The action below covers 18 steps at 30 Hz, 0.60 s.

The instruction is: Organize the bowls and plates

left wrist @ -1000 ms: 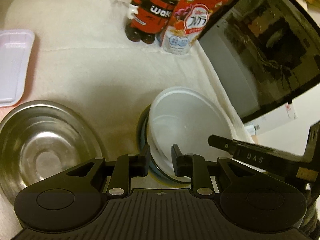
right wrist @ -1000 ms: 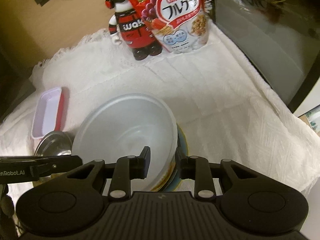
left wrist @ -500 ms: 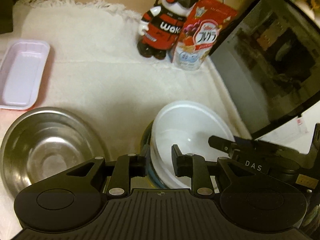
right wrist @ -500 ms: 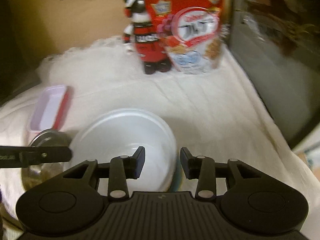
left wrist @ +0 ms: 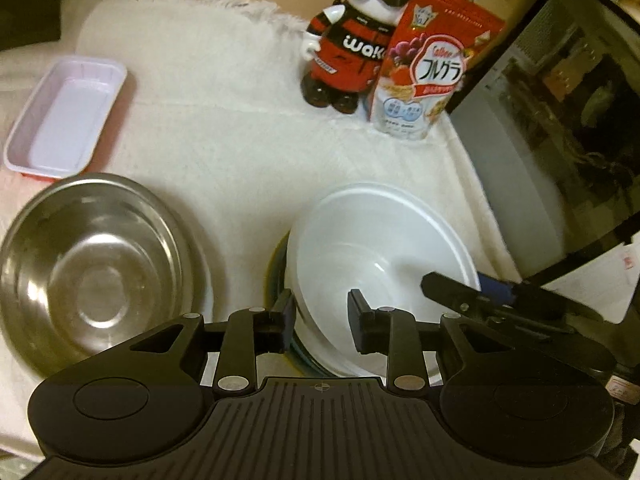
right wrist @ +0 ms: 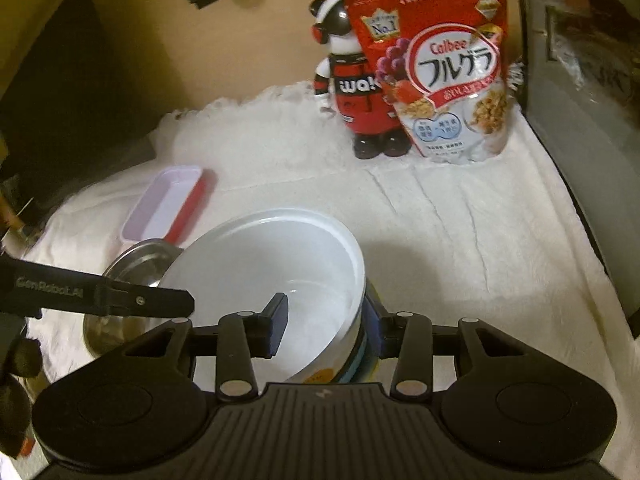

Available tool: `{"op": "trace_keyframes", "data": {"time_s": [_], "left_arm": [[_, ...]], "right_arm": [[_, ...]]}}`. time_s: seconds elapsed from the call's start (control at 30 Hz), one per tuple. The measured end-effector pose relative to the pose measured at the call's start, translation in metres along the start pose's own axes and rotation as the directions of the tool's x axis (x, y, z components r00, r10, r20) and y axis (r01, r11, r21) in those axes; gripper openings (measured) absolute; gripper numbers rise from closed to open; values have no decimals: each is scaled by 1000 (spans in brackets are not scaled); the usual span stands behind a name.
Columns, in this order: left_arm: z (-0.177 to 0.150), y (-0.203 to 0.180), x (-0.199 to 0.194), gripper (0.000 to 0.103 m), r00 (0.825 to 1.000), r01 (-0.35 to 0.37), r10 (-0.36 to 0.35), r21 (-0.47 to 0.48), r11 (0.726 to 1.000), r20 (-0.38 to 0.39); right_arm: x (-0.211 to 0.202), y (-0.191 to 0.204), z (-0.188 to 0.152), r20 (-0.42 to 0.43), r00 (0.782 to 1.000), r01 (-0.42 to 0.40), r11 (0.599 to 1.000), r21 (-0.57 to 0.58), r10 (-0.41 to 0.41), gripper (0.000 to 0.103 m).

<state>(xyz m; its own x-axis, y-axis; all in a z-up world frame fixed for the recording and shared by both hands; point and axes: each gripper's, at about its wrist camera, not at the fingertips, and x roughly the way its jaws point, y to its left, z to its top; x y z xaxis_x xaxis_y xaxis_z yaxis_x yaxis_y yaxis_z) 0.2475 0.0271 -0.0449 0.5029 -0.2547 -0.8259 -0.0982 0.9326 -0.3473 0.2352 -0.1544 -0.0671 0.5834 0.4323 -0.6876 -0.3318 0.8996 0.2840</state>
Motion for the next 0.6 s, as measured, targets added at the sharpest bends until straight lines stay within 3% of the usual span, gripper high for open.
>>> {"op": "trace_keyframes", "data": {"time_s": [0.43,0.6], "left_arm": [[2,-9,2,31,997,-76,76,-33,997,-5],[2,-10,11,32,997,-72,71,-24,997,-31]], "right_arm": [[17,-19,1,1,996,-84,995,51,84,45],[22,-23,1,-20,997,-77,995,66,78,46]]}}
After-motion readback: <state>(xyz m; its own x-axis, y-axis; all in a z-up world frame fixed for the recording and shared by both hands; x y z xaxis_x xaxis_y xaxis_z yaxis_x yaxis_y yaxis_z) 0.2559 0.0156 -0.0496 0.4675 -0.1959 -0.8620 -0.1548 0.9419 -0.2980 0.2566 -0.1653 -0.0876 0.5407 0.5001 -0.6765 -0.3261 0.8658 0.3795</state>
